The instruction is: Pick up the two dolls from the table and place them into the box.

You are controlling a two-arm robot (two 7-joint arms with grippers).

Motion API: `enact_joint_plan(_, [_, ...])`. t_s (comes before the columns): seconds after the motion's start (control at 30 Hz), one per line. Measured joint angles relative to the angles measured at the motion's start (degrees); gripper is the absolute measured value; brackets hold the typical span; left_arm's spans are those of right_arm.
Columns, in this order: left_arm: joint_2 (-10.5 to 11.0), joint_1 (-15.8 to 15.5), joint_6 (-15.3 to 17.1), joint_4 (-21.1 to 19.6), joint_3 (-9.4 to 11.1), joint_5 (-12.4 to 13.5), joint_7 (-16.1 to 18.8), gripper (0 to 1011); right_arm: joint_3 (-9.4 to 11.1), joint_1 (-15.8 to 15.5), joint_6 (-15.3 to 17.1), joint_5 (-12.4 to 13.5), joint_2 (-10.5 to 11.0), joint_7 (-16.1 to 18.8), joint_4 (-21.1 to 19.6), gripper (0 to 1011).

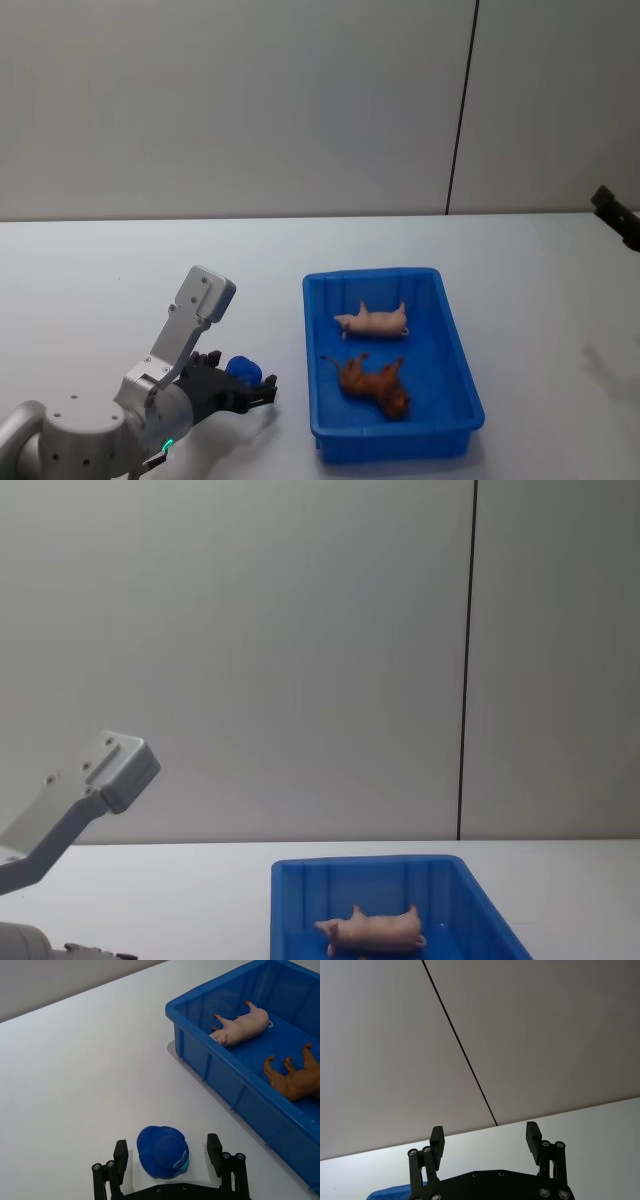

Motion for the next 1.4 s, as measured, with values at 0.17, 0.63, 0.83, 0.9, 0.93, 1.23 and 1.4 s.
enact_joint_plan(0.17, [0.3,0.4,0.7,-0.6,-0.1,0.2,0.5,1001,0.0,0.0,0.0,0.0,0.0,0.0,0.0,1001])
enact_joint_plan(0.63, [0.5,0.8,1.4,-1.2,-0.2,0.5,1.1,866,0.0,0.0,0.0,0.0,0.0,0.0,0.0,1001])
enact_joint_plan(0.83, [0.5,0.9,1.5,-1.3,-0.2,0.5,1.2,703,0.0,0.0,0.0,0.0,0.0,0.0,0.0,1001])
enact_joint_plan(0.9, [0.5,0.9,1.5,-1.4,-0.2,0.5,1.2,646,0.0,0.0,0.0,0.0,0.0,0.0,0.0,1001])
enact_joint_plan(0.93, [0.5,0.9,1.5,-1.4,-0.2,0.5,1.2,625,0.0,0.0,0.0,0.0,0.0,0.0,0.0,1001])
enact_joint_plan(1.23, [0.6,1.0,1.6,-1.4,-0.2,0.6,1.3,361,0.0,0.0,0.0,0.0,0.0,0.0,0.0,1001])
enact_joint_plan(1.4, [0.6,1.0,1.6,-1.5,-0.2,0.6,1.3,317,0.0,0.0,0.0,0.0,0.0,0.0,0.0,1001])
